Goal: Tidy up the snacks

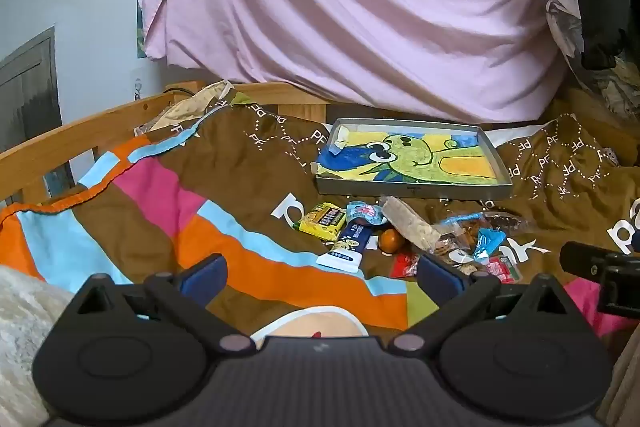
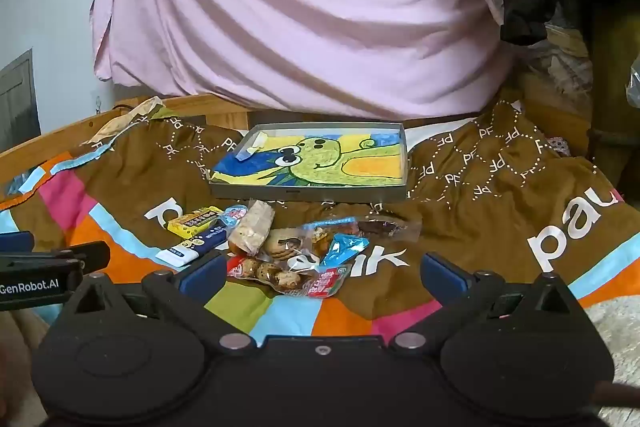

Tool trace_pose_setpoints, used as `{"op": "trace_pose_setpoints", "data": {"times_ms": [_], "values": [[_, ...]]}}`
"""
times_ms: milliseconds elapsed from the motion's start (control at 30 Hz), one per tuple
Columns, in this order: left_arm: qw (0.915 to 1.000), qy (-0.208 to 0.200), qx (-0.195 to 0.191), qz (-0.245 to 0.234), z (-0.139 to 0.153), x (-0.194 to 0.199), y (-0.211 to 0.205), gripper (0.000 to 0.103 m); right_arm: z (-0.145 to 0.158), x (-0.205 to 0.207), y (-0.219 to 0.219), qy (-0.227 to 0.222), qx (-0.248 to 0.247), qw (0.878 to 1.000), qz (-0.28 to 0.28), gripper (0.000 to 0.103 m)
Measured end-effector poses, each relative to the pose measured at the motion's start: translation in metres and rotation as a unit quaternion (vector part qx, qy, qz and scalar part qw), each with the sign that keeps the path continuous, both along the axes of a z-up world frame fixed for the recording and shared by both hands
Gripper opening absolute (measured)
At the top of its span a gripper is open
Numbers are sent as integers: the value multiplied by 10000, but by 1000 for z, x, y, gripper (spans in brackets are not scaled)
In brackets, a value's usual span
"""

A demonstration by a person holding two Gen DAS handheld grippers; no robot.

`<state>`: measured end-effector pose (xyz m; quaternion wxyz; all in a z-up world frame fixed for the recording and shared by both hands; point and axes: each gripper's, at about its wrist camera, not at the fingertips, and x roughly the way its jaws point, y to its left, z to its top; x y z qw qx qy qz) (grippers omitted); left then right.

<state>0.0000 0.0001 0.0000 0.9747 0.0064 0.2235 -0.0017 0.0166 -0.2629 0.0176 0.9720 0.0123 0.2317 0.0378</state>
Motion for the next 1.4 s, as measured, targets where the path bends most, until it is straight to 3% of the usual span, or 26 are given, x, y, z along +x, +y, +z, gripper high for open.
{"op": "trace_pose_setpoints", "data": {"times_ms": [1400], "values": [[10000,22,-53,4,-3,-1,2,103,2,-2,-1,-65,3,9999,-156,102]]}}
